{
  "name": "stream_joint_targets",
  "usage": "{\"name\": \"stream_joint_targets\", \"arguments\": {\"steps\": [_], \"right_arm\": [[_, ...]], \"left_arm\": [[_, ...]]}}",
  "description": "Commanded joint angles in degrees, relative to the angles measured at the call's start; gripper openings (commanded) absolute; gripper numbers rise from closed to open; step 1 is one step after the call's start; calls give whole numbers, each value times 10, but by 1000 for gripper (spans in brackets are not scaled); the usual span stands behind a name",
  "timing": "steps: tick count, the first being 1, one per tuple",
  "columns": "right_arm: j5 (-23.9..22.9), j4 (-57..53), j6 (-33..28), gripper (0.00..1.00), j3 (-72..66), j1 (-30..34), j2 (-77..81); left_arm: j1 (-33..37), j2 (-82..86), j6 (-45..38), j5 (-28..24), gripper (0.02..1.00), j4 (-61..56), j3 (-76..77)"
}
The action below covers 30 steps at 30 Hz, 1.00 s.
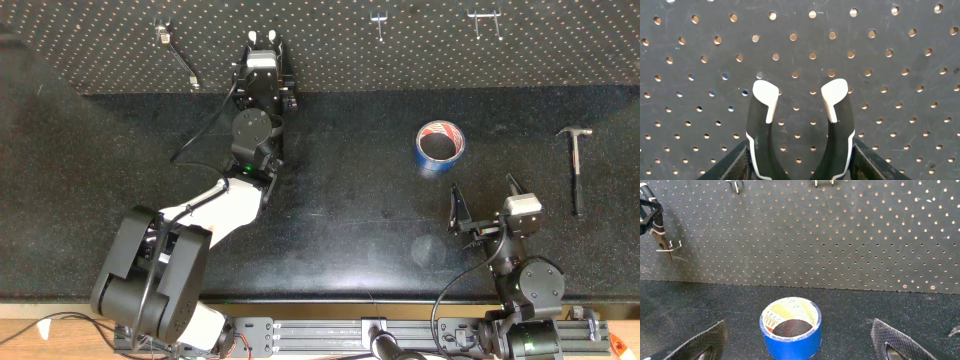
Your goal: Place Tools Onto Pegboard
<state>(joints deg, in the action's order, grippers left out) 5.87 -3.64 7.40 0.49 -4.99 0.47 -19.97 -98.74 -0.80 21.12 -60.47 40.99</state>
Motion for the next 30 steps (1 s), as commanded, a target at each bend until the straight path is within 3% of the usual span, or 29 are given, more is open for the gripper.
{"name": "stream_joint_targets", "arguments": {"steps": [1,5,8,13,20,24,30], "right_arm": [[-5,-2,-6,943,-3,-3,-4],[-5,-2,-6,943,-3,-3,-4],[-5,-2,-6,943,-3,-3,-4],[-5,-2,-6,943,-3,-3,-4],[-5,-2,-6,943,-3,-3,-4],[-5,-2,-6,943,-3,-3,-4],[-5,-2,-6,943,-3,-3,-4]], "left_arm": [[1,-4,5,-8,424,-7,18],[1,-4,5,-8,790,-7,18],[1,-4,5,-8,996,-6,18],[1,72,5,-29,996,81,18],[19,333,38,-103,993,483,0],[70,454,38,-157,996,519,-75],[134,659,40,-158,996,511,-240]]}}
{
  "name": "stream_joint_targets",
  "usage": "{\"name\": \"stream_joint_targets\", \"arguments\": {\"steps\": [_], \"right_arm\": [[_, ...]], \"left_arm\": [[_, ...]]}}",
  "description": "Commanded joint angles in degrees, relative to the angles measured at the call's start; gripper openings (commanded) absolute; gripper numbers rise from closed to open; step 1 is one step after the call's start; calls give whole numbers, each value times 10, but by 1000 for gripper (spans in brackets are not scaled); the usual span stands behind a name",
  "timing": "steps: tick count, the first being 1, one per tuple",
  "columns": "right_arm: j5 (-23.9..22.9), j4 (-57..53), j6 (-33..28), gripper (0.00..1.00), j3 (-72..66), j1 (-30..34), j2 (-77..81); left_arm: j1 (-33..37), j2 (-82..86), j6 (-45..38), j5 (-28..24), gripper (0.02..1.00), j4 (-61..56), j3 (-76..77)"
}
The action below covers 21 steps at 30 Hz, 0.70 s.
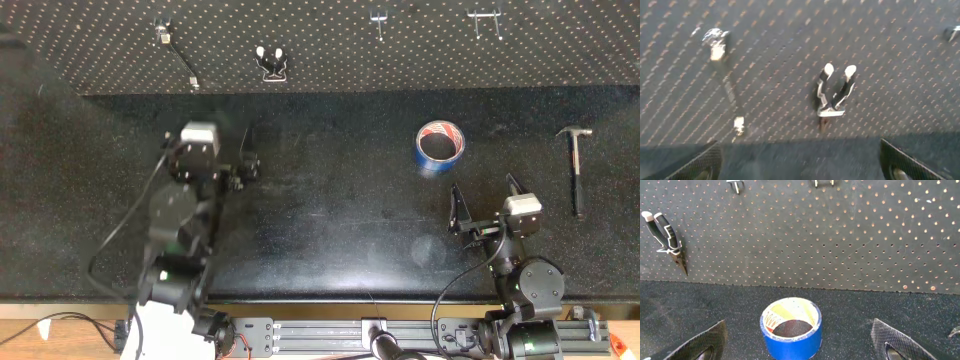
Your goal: Place Tools Onto Pegboard
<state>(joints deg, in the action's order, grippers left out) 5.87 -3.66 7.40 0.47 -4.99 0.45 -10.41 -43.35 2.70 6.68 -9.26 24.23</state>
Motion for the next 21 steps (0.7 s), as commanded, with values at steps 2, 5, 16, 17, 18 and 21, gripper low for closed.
{"name": "stream_joint_targets", "arguments": {"steps": [2,5,16,17,18,21], "right_arm": [[-5,-2,-6,943,-2,-3,-4],[-5,-2,-6,943,-2,-3,-4],[-5,-2,-6,943,-2,-3,-4],[-5,-2,-6,943,-2,-3,-4],[-5,-2,-6,943,-2,-3,-4],[-5,-2,-6,943,-2,-3,-4]], "left_arm": [[66,157,5,-14,996,-1,-106],[78,211,5,-14,996,4,-145],[112,421,5,-66,996,127,-239],[112,432,5,-66,996,139,-239],[112,432,5,-65,996,138,-239],[112,432,-2,-65,996,139,-239]]}}
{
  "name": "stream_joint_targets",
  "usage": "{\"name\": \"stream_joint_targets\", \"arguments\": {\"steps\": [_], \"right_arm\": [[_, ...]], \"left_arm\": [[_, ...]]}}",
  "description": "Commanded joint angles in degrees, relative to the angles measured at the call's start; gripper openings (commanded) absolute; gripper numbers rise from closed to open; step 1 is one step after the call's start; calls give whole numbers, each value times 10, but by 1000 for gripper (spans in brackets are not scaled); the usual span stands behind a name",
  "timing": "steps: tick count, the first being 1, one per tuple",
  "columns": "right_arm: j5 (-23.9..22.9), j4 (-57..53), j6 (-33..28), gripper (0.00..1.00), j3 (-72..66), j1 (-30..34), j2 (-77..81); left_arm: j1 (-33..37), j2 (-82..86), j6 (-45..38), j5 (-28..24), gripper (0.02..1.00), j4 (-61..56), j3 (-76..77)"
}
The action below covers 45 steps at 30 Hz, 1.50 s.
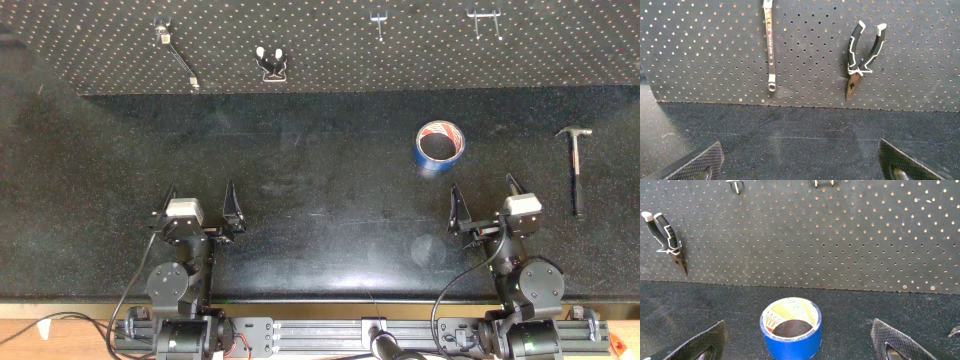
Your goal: Place Tools Onto Pegboard
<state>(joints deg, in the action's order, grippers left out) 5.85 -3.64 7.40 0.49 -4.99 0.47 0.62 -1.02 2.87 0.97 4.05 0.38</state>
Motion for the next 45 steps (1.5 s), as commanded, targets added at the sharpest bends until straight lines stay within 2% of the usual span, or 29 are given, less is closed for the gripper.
{"name": "stream_joint_targets", "arguments": {"steps": [1,7,14,19,38,40,42,45], "right_arm": [[-5,-2,-6,943,-3,-3,-4],[-5,-2,-6,943,-3,-3,-4],[-5,-2,-6,943,-3,-3,-4],[-5,-2,-6,945,-3,-3,-4],[-5,-2,-6,943,-3,-3,-4],[-53,-5,-6,943,-3,-3,-4],[-52,-4,-4,943,-3,-3,-4],[-52,36,35,943,38,-3,59]], "left_arm": [[1,9,-3,-9,996,5,-1],[5,9,-3,-8,996,5,-1],[41,9,-3,-8,996,5,-1],[-76,9,-3,-8,996,5,-1],[-57,8,-3,-8,996,5,-1],[-57,8,-3,-8,996,5,-1],[-57,8,-3,-8,996,5,-1],[-57,8,-3,-8,996,5,-1]]}}
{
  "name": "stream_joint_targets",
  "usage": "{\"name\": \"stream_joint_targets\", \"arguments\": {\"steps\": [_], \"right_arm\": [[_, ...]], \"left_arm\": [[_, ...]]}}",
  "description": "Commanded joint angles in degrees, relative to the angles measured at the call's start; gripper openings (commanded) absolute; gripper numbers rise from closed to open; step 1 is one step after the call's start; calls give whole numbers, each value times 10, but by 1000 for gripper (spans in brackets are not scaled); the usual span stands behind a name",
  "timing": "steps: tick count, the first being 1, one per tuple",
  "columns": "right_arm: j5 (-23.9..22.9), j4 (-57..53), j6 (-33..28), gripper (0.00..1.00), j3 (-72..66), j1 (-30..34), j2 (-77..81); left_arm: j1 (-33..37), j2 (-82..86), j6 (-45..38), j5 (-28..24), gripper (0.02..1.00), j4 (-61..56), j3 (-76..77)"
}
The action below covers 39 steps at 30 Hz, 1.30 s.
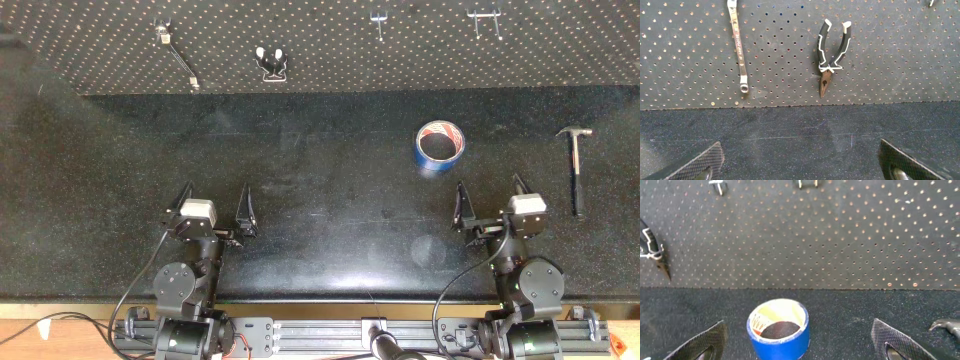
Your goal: Place Tools Onto Pegboard
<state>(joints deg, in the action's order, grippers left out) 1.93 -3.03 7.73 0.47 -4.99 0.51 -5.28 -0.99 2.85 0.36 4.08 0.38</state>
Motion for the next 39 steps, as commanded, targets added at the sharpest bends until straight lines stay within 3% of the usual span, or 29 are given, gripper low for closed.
{"name": "stream_joint_targets", "arguments": {"steps": [1,4,8,13,17,26,29,33,37,39], "right_arm": [[-13,31,32,943,66,-4,97],[14,31,32,945,172,-5,229],[99,13,54,945,319,-5,404],[103,-170,72,945,471,-21,595],[103,-241,52,945,550,-56,720],[101,-337,61,945,654,-88,882],[58,-371,104,945,662,-93,907],[42,-396,105,945,665,-106,930],[-15,-432,105,945,699,-129,960],[-20,-434,104,945,715,-135,978]], "left_arm": [[2,8,-3,-2,996,5,-1],[2,8,-3,-2,993,5,-1],[2,8,-3,-2,996,5,-1],[2,8,-3,-2,996,5,-1],[2,8,-3,-2,996,5,-1],[2,8,-3,-2,996,5,-1],[2,8,-3,-2,996,5,-1],[2,8,-3,-2,996,5,-1],[2,8,-3,-2,996,5,-1],[2,8,-3,-2,996,5,-1]]}}
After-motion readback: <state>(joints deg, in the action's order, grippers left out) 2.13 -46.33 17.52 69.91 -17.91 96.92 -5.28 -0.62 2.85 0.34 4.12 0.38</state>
